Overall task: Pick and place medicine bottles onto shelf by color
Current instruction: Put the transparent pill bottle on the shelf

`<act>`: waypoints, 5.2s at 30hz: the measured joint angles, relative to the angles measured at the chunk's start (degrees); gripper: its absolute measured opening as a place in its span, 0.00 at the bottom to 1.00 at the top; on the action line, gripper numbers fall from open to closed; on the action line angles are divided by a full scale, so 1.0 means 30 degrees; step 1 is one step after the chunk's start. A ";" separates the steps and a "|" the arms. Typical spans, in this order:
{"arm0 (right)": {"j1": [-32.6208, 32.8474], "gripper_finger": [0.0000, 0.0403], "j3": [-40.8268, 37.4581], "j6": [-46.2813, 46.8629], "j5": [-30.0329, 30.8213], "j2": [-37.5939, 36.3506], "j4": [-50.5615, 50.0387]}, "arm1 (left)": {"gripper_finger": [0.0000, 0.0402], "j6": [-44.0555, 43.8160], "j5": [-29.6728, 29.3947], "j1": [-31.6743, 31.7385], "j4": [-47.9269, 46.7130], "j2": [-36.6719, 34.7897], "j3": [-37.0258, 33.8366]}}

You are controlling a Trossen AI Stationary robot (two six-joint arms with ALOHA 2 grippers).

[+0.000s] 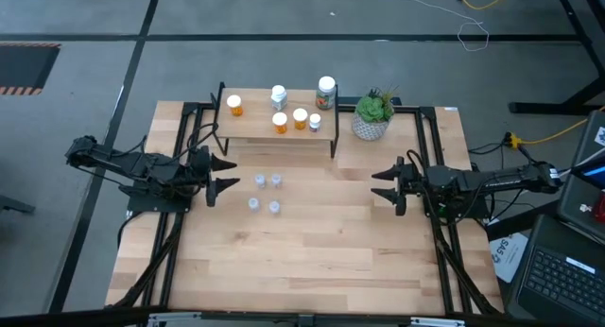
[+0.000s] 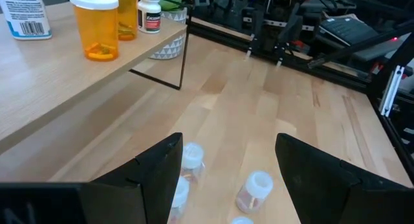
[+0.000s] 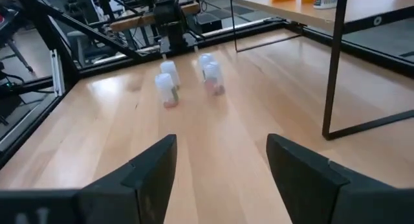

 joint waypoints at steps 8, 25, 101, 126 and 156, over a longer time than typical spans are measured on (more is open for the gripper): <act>0.0000 0.60 0.0000 -0.0418 0.0146 -0.0029 -0.0277 | 0.60 0.0004 0.0005 0.0000 0.0000 0.0000 0.0000; 0.0000 0.60 0.0000 -0.0452 0.0146 -0.0022 -0.0277 | 0.60 0.1027 -0.0544 0.0007 0.0051 0.0766 0.0007; 0.0003 0.60 0.0000 -0.0517 0.0143 -0.0022 -0.0281 | 0.59 -0.0850 0.6855 0.1620 -0.4719 1.6798 0.5814; 0.0000 0.60 0.0000 -0.0517 0.0142 -0.0022 -0.0306 | 0.51 -0.1621 0.6892 0.1814 -0.2972 1.9409 0.5821; 0.0001 0.60 0.0000 -0.0517 0.0143 -0.0022 -0.0291 | 0.31 0.5743 0.6916 1.4044 -1.3668 1.5147 1.4018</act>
